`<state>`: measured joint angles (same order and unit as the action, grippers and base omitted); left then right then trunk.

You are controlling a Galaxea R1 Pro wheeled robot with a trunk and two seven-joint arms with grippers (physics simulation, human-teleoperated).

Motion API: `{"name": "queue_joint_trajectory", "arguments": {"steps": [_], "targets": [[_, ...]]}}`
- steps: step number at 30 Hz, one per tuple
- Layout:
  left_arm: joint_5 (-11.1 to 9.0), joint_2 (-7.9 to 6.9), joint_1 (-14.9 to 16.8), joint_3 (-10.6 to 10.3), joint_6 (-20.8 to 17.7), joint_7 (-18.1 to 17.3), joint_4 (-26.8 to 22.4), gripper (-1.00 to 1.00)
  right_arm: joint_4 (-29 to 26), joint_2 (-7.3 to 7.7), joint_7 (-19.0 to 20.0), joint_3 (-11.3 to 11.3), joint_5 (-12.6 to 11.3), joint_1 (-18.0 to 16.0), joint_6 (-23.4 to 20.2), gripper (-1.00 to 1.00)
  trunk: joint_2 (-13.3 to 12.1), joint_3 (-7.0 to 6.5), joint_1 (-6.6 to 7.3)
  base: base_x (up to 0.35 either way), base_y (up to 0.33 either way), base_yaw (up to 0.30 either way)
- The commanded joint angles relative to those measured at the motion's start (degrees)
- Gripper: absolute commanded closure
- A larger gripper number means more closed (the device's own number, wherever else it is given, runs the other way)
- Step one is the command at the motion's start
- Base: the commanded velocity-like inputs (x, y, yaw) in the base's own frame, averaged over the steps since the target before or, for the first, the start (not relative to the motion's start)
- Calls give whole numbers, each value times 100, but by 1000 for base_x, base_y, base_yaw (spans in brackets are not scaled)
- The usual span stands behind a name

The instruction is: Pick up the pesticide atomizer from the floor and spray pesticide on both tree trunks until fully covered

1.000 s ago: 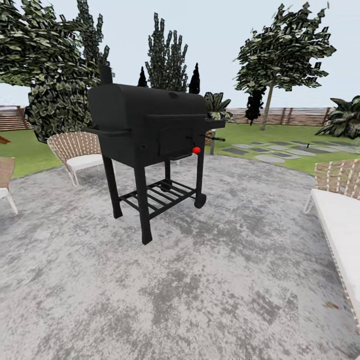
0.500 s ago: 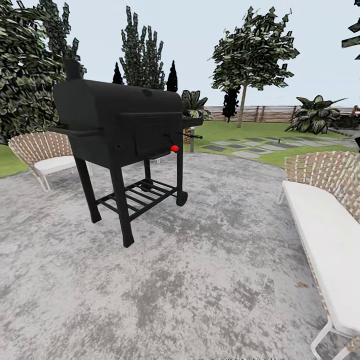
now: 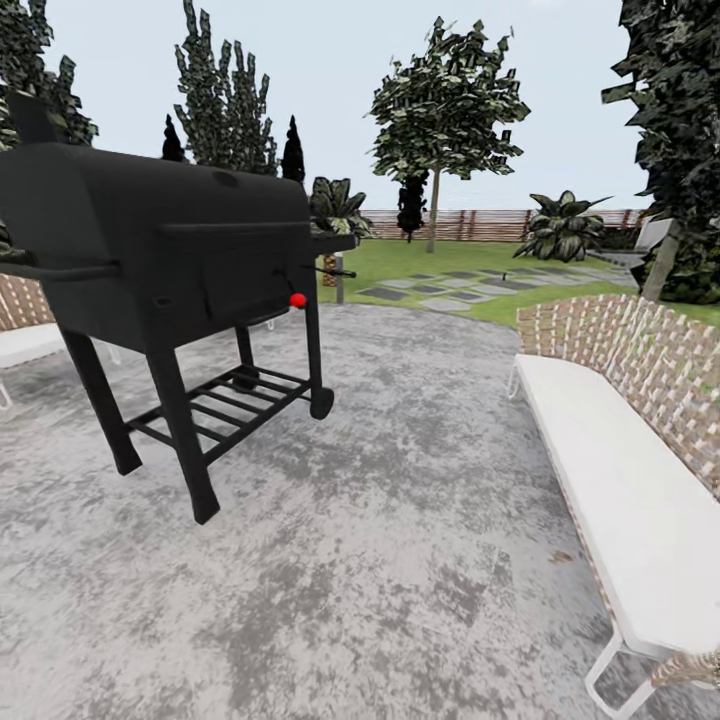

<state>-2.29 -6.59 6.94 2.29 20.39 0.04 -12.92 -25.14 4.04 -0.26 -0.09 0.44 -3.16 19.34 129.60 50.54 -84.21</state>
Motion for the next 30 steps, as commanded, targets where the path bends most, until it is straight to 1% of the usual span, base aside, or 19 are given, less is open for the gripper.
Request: {"name": "queue_joint_trajectory", "arguments": {"steps": [1,10,20,24,30], "targets": [[0,0,0,0,0,1,0,-100,0,0,0,0,0,0,0,-100,0,2,0,334,0,-288],[0,-8,0,0,0,0,0,-100,0,0,-1,0,0,0,0,-100,0,36,0,337,0,-276],[-6,-11,0,0,0,-4,0,-100,-6,-8,8,0,0,0,0,-100,0,106,0,337,0,-207],[-8,-12,0,0,0,-3,0,-100,-8,-9,9,2,5,0,0,-100,0,127,0,337,0,-116],[-6,-15,-8,0,0,-4,0,-100,0,-9,32,49,24,0,7,-100,0,131,0,338,0,-15]]}}
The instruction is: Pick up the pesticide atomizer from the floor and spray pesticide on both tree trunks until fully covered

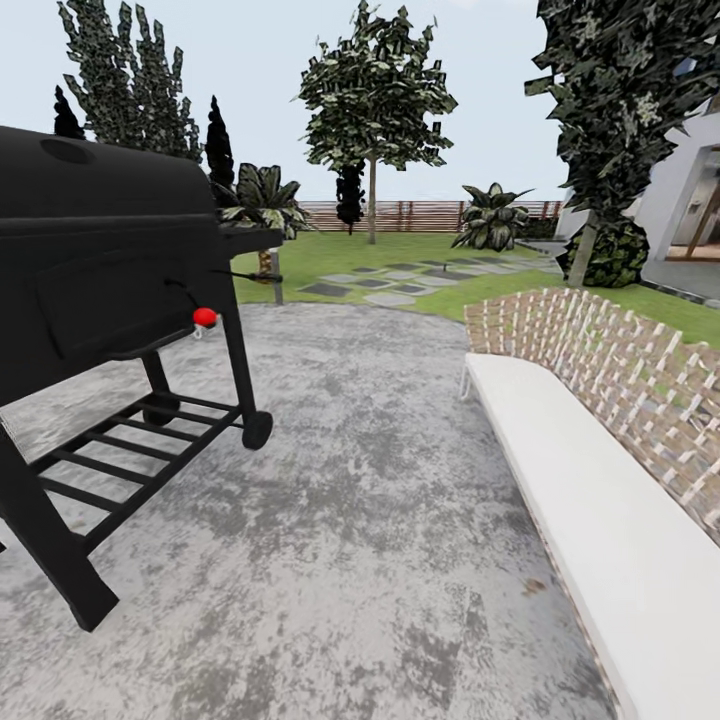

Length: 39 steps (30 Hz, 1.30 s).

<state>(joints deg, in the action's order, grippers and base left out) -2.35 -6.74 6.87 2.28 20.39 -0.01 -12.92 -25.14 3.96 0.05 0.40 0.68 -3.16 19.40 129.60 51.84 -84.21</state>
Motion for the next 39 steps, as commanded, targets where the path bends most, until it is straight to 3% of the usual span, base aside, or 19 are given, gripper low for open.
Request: {"name": "queue_joint_trajectory", "arguments": {"steps": [1,39], "targets": [[1,-1,-2,0,0,0,0,-100,0,0,1,5,1,0,1,-100,0,0,0,338,0,-2],[-11,-3,-10,18,0,9,8,-100,4,0,-23,-24,-7,0,2,-100,0,8,0,338,0,0]]}}
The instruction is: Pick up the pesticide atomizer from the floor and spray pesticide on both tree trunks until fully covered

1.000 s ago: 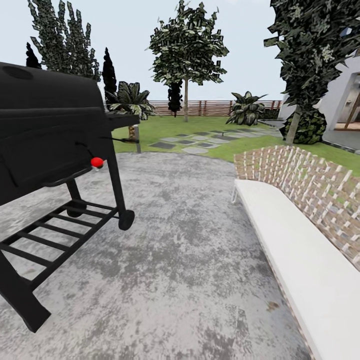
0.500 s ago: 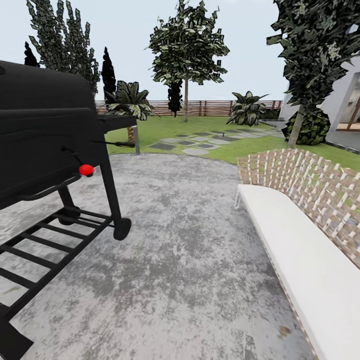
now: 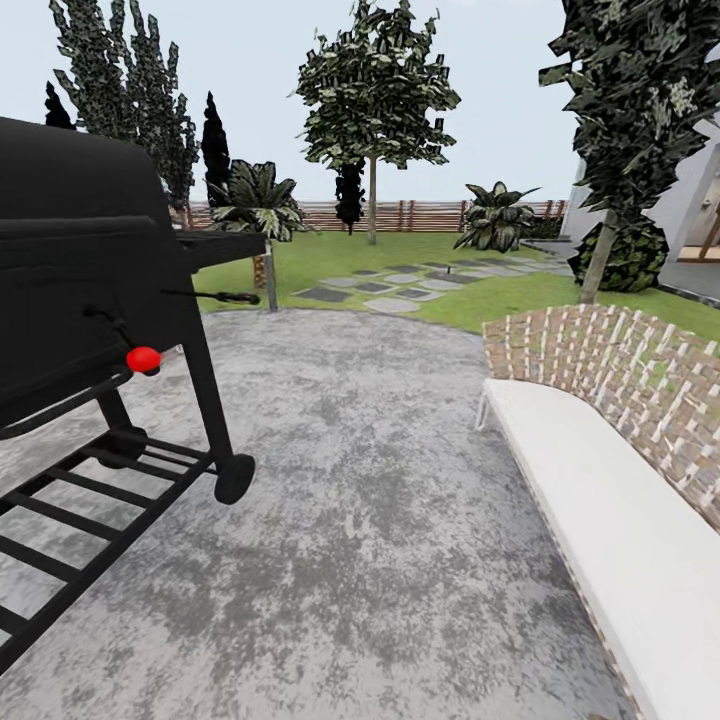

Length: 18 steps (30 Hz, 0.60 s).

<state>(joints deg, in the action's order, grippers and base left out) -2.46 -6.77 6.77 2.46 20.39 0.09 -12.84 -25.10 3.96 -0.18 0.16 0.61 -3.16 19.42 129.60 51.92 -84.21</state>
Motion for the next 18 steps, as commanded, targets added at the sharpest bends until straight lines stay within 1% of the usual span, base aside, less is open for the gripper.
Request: {"name": "queue_joint_trajectory", "arguments": {"steps": [1,5,7,11,18], "targets": [[-3,0,-2,0,0,0,0,-100,3,0,0,1,0,0,0,-100,0,0,0,338,0,0],[-8,0,0,6,0,0,1,-100,5,0,0,-2,0,0,0,-100,0,0,0,338,0,-4],[-8,0,0,3,0,0,1,-100,5,0,0,-5,0,0,0,-100,0,0,0,338,0,-89],[-9,0,-3,0,0,0,1,-100,6,0,0,-7,0,0,0,-100,0,0,0,338,0,-240],[-9,0,-8,8,0,0,1,-100,6,0,0,-8,0,0,0,-100,0,0,0,338,0,-284]]}}
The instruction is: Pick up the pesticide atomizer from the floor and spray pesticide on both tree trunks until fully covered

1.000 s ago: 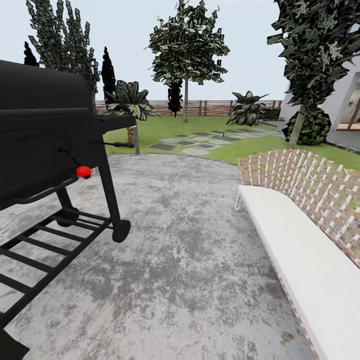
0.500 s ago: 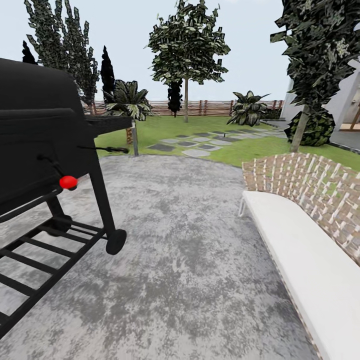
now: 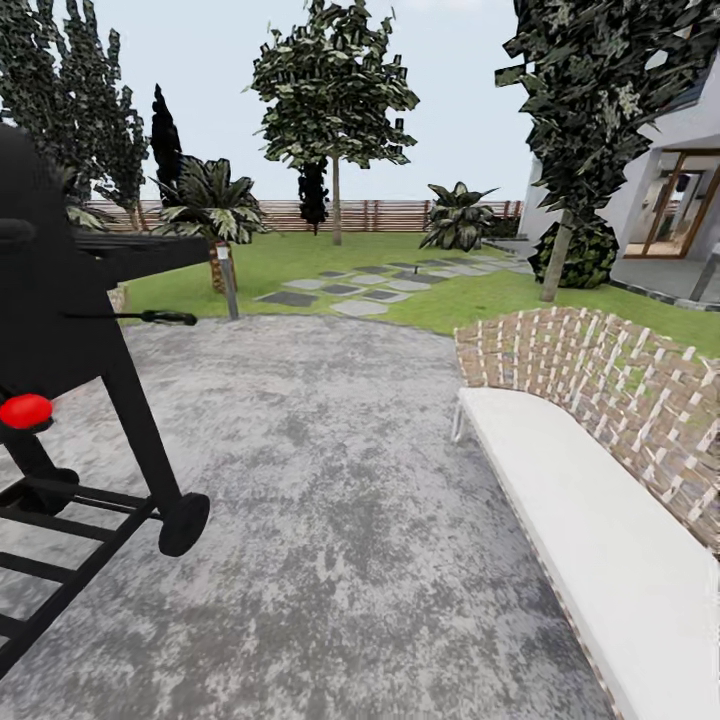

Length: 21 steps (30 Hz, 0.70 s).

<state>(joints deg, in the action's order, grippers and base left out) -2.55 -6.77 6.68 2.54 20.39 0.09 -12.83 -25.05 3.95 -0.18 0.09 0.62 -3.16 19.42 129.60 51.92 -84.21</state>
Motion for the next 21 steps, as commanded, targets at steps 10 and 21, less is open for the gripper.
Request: {"name": "queue_joint_trajectory", "arguments": {"steps": [10,21], "targets": [[0,0,0,0,0,0,0,-100,0,0,0,7,0,0,0,-100,0,0,0,338,0,-16],[0,0,0,-2,0,0,0,-100,0,0,0,9,0,0,0,-100,0,0,0,338,0,0]]}}
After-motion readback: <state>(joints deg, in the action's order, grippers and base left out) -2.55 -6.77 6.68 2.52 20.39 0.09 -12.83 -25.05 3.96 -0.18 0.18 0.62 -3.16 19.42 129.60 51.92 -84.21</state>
